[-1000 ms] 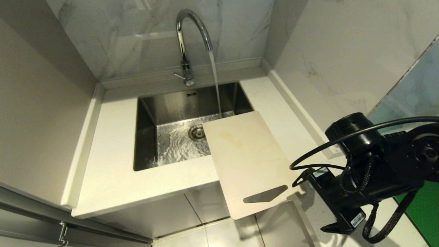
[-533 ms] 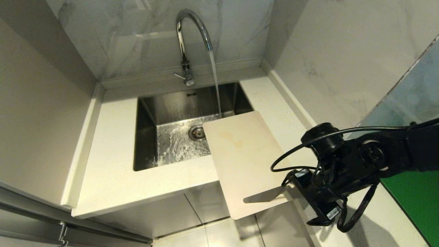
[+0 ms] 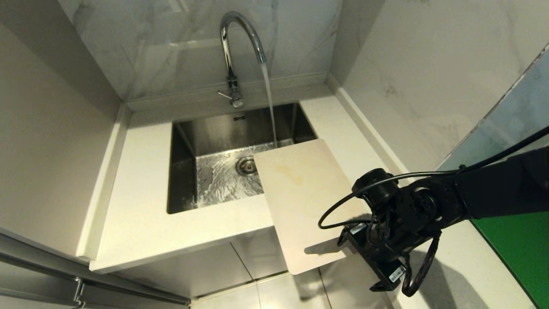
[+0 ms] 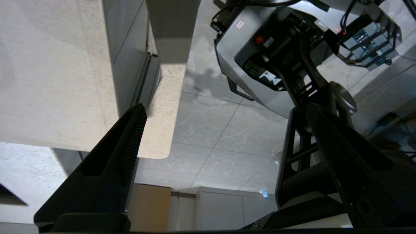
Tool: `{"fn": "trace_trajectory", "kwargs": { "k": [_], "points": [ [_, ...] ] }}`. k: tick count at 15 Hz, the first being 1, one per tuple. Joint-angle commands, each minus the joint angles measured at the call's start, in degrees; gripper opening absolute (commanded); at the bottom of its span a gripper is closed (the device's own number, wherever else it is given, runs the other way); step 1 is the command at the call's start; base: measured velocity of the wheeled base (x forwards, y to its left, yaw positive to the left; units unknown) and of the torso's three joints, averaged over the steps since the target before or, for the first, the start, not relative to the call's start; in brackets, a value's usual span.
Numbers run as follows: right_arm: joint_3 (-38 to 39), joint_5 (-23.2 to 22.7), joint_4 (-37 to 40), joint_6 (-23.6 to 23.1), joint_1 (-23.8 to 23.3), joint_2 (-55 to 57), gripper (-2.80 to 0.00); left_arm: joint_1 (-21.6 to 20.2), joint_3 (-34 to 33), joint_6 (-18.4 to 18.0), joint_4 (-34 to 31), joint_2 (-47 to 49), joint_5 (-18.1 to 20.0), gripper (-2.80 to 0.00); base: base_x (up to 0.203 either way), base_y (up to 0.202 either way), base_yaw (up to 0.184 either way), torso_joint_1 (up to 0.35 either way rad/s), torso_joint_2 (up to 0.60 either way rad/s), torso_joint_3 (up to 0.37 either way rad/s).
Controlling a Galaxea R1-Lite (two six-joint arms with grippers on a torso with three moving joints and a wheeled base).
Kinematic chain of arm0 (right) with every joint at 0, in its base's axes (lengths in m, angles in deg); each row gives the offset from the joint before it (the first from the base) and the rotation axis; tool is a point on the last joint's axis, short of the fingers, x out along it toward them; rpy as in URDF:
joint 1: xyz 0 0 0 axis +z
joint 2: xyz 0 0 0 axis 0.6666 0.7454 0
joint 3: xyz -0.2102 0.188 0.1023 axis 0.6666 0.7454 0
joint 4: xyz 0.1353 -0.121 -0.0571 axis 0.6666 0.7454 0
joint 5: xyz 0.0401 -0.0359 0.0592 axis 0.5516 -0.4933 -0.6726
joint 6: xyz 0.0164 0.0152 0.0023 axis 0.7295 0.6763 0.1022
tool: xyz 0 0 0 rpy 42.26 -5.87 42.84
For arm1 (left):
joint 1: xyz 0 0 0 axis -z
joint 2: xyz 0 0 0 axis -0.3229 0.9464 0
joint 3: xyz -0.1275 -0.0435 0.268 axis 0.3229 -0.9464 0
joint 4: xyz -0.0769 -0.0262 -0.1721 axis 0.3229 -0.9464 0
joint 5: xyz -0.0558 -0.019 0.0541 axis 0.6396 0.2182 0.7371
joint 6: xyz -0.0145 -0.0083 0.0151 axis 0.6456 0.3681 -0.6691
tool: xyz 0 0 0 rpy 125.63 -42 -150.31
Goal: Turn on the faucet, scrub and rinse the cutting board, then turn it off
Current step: Pick up the cutting board
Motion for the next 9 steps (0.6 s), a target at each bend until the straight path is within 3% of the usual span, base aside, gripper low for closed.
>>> {"fn": "trace_trajectory", "kwargs": {
  "k": [1, 9],
  "points": [
    [-0.01, -0.06, -0.04, 0.41, 0.22, 1.41, 0.0, -0.05, -0.09, -0.06, 0.05, -0.19, -0.02, -2.8, 0.0, 0.0, 0.0, 0.0, 0.0, 0.0],
    [-1.78, -0.06, -1.02, 0.61, 0.22, 3.87, 0.0, -0.04, -0.09, 0.03, 0.05, -0.19, -0.02, -2.8, -0.008, 0.0, 0.005, 0.0, 0.0, 0.001]
  ]
}}
